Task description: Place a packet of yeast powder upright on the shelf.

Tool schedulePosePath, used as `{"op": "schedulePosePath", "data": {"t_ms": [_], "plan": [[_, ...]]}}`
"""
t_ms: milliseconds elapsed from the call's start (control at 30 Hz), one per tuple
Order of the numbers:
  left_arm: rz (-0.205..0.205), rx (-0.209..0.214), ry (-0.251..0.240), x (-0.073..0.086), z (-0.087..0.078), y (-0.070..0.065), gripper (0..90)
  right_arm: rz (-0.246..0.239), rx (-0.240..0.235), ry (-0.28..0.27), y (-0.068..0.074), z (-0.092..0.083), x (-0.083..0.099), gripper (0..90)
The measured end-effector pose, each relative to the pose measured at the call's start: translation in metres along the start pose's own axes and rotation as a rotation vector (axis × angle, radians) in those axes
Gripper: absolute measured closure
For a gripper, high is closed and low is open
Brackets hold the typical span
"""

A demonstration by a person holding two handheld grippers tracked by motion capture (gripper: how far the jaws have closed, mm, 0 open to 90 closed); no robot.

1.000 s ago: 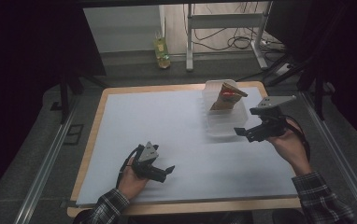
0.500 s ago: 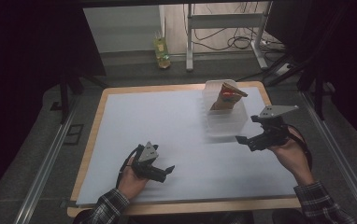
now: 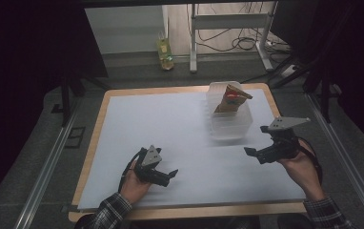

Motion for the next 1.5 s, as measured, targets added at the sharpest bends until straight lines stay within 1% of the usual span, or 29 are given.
{"op": "schedulePosePath", "data": {"t_ms": [200,367,700,900,967,1067,1167,1367,1500], "plan": [[0.016,-0.003,0.004,0.001,0.001,-0.001,0.2,-0.001,-0.004,0.000,0.006,-0.005,0.009,0.0],[0.018,-0.004,0.004,0.001,0.001,-0.001,0.2,0.006,0.003,0.014,0.009,-0.007,0.018,0.0],[0.019,-0.008,0.004,0.001,0.000,-0.001,0.2,0.013,0.017,0.014,0.017,-0.012,0.033,0.0],[0.021,-0.010,0.005,0.001,0.000,-0.001,0.2,0.026,0.015,0.010,0.021,-0.015,0.043,0.0],[0.020,-0.010,0.006,0.001,0.001,-0.001,0.2,0.038,0.019,0.016,0.022,-0.016,0.047,0.0],[0.021,-0.011,0.006,0.001,0.001,-0.001,0.2,0.050,0.019,0.012,0.023,-0.018,0.053,0.0],[0.022,-0.010,0.006,0.001,0.000,-0.001,0.2,0.048,0.027,0.012,0.024,-0.019,0.058,0.0],[0.021,-0.011,0.006,0.001,0.000,-0.001,0.2,0.069,0.018,-0.014,0.028,-0.020,0.068,0.0],[0.021,-0.012,0.006,0.001,-0.001,-0.001,0.2,0.062,0.030,-0.013,0.029,-0.021,0.075,0.0]]}}
Point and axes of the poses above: each handheld gripper's, and its own axes: z roughly forward along the jaws, x roughly out of its underside, y roughly to its left, the point moved 1 cm from there along z, roughly forward along the jaws, and after that the axes turned 8 degrees about -y, right-handed, at the moved point
